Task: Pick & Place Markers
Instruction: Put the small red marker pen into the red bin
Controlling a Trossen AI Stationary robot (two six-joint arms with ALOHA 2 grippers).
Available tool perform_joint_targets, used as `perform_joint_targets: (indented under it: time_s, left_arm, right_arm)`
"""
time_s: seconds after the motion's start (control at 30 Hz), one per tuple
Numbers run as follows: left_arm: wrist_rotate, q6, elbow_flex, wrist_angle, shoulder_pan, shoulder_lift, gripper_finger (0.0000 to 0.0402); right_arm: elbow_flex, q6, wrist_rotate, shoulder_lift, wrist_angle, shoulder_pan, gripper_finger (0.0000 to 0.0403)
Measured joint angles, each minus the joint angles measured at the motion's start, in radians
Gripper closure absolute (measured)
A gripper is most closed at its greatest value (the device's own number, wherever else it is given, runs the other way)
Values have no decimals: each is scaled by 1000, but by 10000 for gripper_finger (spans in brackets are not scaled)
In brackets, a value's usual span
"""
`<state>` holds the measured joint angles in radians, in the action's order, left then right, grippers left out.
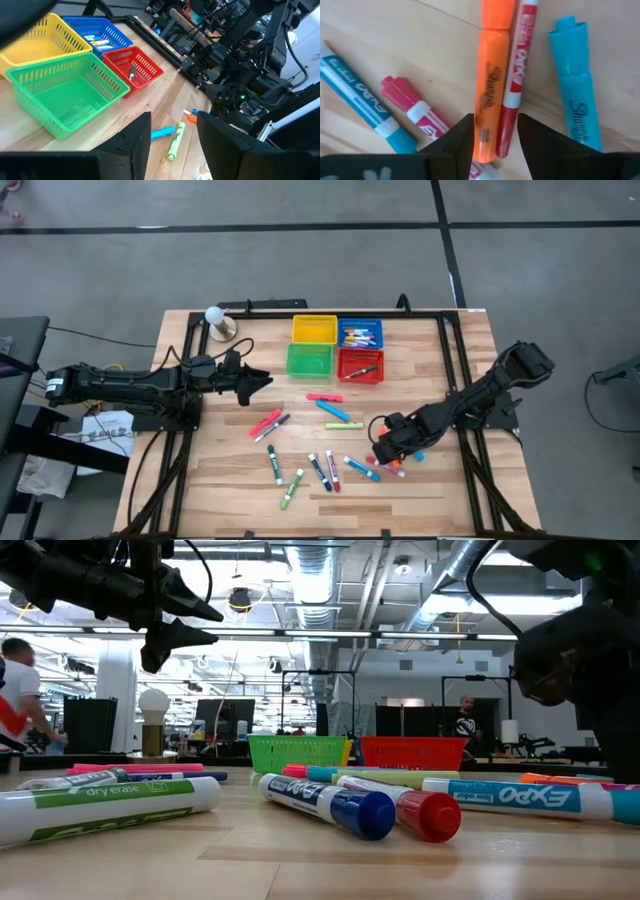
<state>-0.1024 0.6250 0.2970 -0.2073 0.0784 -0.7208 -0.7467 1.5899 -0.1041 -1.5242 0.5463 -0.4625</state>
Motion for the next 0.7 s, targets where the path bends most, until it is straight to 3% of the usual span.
perform_joint_targets:
  time_s: [0.3, 0.7]
  left_arm:
    - [0, 0, 0, -3, 0, 0, 243]
    - [0, 0, 0, -3, 0, 0, 243]
  right_arm:
    - [0, -2, 1, 13, 5, 0, 253]
    - [-3, -3, 0, 14, 69, 0, 271]
